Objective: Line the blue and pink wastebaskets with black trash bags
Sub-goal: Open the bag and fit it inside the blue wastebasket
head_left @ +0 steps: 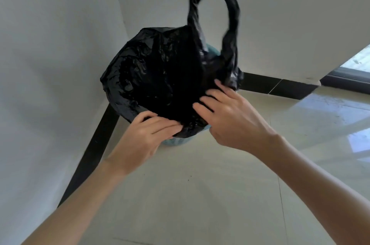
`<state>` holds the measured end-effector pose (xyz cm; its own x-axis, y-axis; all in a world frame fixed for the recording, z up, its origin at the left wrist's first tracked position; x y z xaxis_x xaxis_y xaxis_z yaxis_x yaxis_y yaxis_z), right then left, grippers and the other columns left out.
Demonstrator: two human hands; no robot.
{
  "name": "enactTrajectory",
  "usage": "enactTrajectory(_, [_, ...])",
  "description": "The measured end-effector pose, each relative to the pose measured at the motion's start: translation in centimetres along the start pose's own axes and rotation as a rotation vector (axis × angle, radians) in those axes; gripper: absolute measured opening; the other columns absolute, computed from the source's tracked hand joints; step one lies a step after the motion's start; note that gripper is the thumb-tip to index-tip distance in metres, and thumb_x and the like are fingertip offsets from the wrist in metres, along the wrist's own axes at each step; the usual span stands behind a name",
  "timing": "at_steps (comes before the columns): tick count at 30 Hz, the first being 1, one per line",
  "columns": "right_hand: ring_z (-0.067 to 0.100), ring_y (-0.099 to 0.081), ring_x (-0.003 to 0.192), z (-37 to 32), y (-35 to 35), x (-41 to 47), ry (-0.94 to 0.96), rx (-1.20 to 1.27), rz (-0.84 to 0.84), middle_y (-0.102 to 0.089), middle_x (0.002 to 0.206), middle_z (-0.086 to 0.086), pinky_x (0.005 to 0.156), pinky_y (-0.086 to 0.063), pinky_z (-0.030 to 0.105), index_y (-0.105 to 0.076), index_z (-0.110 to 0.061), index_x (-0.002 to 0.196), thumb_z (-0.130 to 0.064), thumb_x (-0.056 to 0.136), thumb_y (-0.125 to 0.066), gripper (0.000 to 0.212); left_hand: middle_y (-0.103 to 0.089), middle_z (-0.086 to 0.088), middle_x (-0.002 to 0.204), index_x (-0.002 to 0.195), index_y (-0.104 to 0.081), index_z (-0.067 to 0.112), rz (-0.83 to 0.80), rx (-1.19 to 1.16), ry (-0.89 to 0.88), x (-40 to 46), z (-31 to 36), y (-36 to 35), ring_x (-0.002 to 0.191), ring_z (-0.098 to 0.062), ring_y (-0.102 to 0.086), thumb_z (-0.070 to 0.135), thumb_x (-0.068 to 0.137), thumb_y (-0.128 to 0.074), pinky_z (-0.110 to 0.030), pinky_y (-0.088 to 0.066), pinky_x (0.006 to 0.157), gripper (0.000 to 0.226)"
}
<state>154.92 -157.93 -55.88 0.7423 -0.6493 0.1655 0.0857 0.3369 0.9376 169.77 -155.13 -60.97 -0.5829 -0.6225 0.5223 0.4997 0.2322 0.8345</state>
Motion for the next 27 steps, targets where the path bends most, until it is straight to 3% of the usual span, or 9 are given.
enactTrajectory(3, [0.026, -0.059, 0.071, 0.9, -0.1, -1.5, -0.029, -0.015, 0.042, -0.065, 0.076, 0.004, 0.080, -0.050, 0.036, -0.063, -0.010, 0.101, -0.008, 0.080, -0.047, 0.027, -0.067, 0.002, 0.111, 0.116, -0.052, 0.019, -0.019, 0.028, 0.021, -1.0, -1.8, 0.7, 0.106, -0.008, -0.053, -0.001, 0.077, -0.062, -0.032, -0.033, 0.099, 0.045])
enactTrajectory(5, [0.024, -0.056, 0.064, 1.2, 0.1, -2.4, -0.065, -0.054, 0.147, -0.061, 0.070, 0.003, 0.066, -0.047, 0.032, -0.063, -0.010, 0.101, -0.001, 0.082, -0.054, 0.023, -0.068, 0.000, 0.109, 0.114, -0.052, 0.019, -0.037, 0.055, 0.047, -1.3, -3.1, 1.2, 0.106, -0.009, -0.052, -0.006, 0.074, -0.062, -0.032, -0.029, 0.103, 0.048])
enactTrajectory(10, [0.022, -0.056, 0.060, 4.0, 0.6, -4.5, -0.200, -0.169, 0.357, -0.059, 0.064, 0.002, 0.081, -0.047, 0.033, -0.064, -0.011, 0.082, 0.008, 0.082, -0.054, 0.022, -0.068, -0.007, 0.107, 0.108, -0.055, 0.015, -0.025, 0.092, 0.133, -2.9, -6.6, 2.9, 0.108, -0.015, -0.053, -0.012, 0.076, -0.058, -0.045, -0.034, 0.103, 0.042])
enactTrajectory(13, [0.024, -0.059, 0.063, 5.0, -0.1, -5.8, -0.162, -0.110, 0.383, -0.065, 0.071, 0.004, 0.082, -0.047, 0.034, -0.067, -0.011, 0.086, 0.005, 0.084, -0.058, 0.018, -0.066, -0.010, 0.110, 0.107, -0.056, 0.013, -0.002, 0.071, 0.210, -3.2, -6.8, 4.1, 0.113, -0.018, -0.052, 0.013, 0.086, -0.052, -0.048, -0.035, 0.104, 0.021])
enactTrajectory(16, [0.023, -0.058, 0.061, 3.6, -1.4, -6.2, -0.124, -0.050, 0.396, -0.066, 0.075, 0.005, 0.071, -0.044, 0.033, -0.068, -0.013, 0.101, 0.003, 0.086, -0.059, 0.024, -0.061, -0.010, 0.119, 0.115, -0.052, 0.012, -0.018, 0.077, 0.161, -2.0, -4.5, 3.5, 0.117, -0.021, -0.051, 0.030, 0.086, -0.057, -0.047, -0.035, 0.105, 0.035])
enactTrajectory(19, [0.024, -0.058, 0.063, 2.1, -2.7, -6.1, -0.075, 0.003, 0.384, -0.066, 0.080, 0.007, 0.070, -0.041, 0.032, -0.065, -0.015, 0.104, 0.004, 0.085, -0.059, 0.028, -0.066, -0.012, 0.110, 0.098, -0.065, 0.005, 0.051, 0.093, 0.055, -0.5, -2.0, 2.4, 0.109, -0.027, -0.058, 0.021, 0.090, -0.056, -0.044, -0.043, 0.098, 0.020])
enactTrajectory(22, [0.023, -0.053, 0.075, 2.3, -2.8, -6.4, -0.065, 0.038, 0.396, -0.065, 0.090, 0.010, 0.071, -0.038, 0.031, -0.066, -0.013, 0.099, 0.002, 0.083, -0.062, 0.022, -0.067, -0.016, 0.104, 0.083, -0.067, 0.000, 0.092, 0.026, 0.068, -0.6, -1.5, 2.7, 0.106, -0.028, -0.059, 0.012, 0.091, -0.054, -0.043, -0.046, 0.095, 0.019])
enactTrajectory(24, [0.022, -0.048, 0.084, 2.8, -3.7, -6.6, -0.082, 0.047, 0.326, -0.064, 0.096, 0.010, 0.071, -0.038, 0.031, -0.067, -0.014, 0.101, 0.001, 0.083, -0.061, 0.024, -0.065, -0.017, 0.109, 0.081, -0.066, 0.001, 0.053, 0.029, 0.076, -1.7, -1.6, 2.4, 0.111, -0.026, -0.055, 0.015, 0.091, -0.053, -0.041, -0.042, 0.101, 0.021])
enactTrajectory(27, [0.027, -0.051, 0.102, 3.1, -7.2, -6.3, -0.185, 0.100, 0.076, -0.061, 0.113, 0.013, 0.077, -0.050, 0.039, -0.061, -0.014, 0.116, -0.003, 0.077, -0.065, 0.041, -0.061, -0.018, 0.116, 0.079, -0.066, 0.001, 0.020, 0.041, 0.113, -2.5, -2.0, 2.1, 0.114, -0.025, -0.053, 0.021, 0.092, -0.053, -0.042, -0.038, 0.104, 0.027])
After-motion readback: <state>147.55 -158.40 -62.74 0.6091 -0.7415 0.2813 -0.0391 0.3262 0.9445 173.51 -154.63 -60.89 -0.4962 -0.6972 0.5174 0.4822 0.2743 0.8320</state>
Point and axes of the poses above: each hand's wrist, its own x-axis towards the middle knuckle, its own y-axis out of the back of the hand, z = x × y, the point moved 6 cm from there along x, towards the middle knuckle
